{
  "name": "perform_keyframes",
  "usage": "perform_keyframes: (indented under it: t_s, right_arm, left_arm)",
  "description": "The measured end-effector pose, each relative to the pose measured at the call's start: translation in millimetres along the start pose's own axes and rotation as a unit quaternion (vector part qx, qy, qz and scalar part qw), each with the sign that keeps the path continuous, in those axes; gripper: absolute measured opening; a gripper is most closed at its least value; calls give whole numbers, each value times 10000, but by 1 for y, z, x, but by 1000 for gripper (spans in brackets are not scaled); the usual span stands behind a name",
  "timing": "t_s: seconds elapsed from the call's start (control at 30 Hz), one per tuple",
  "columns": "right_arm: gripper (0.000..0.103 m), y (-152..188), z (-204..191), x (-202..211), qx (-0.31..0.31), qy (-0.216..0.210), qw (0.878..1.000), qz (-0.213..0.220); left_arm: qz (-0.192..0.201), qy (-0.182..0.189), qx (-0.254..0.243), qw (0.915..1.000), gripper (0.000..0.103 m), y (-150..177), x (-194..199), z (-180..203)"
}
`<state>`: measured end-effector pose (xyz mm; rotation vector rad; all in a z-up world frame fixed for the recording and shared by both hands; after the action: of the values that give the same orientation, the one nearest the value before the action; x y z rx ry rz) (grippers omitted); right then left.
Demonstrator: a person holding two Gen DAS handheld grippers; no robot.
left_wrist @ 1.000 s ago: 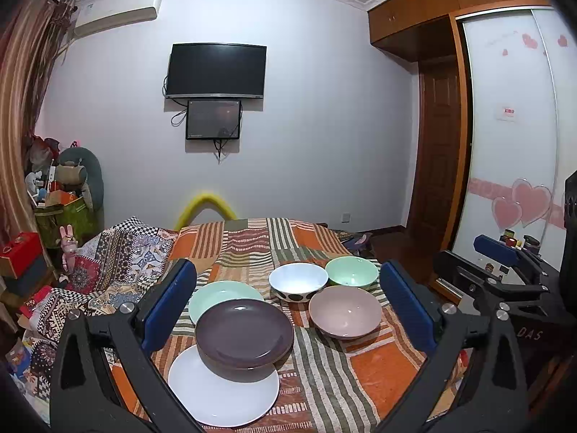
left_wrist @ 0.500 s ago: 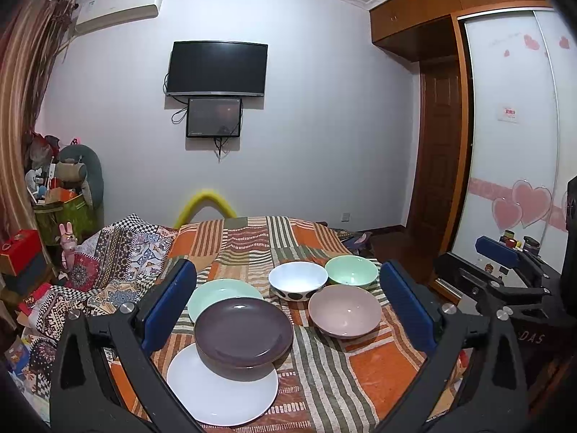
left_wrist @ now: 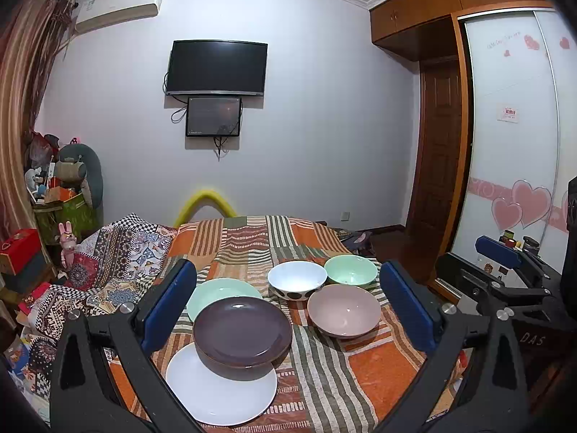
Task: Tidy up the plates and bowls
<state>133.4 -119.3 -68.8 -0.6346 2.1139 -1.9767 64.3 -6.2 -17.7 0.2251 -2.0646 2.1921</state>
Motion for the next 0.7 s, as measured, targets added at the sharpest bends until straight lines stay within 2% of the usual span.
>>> perform_keyframes:
  t_s: [0.7]
  right_arm:
    - [102,-1,-1,1,-2,-16,10000,-6]
  left_arm:
    - [-18,-1,55,10000,103,3,-2,-1]
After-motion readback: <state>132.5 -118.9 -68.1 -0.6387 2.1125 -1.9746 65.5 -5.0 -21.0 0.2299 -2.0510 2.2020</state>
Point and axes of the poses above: each gripper's, at about its wrist camera, not at the fingertips, and x roughly against the way its jaws point, z to its right, y to its underside, the point moved 7 cm from there along -x, roughly the way its jaws point, and after that the axes turned 4 degrees about z, right-handed, at the moved point
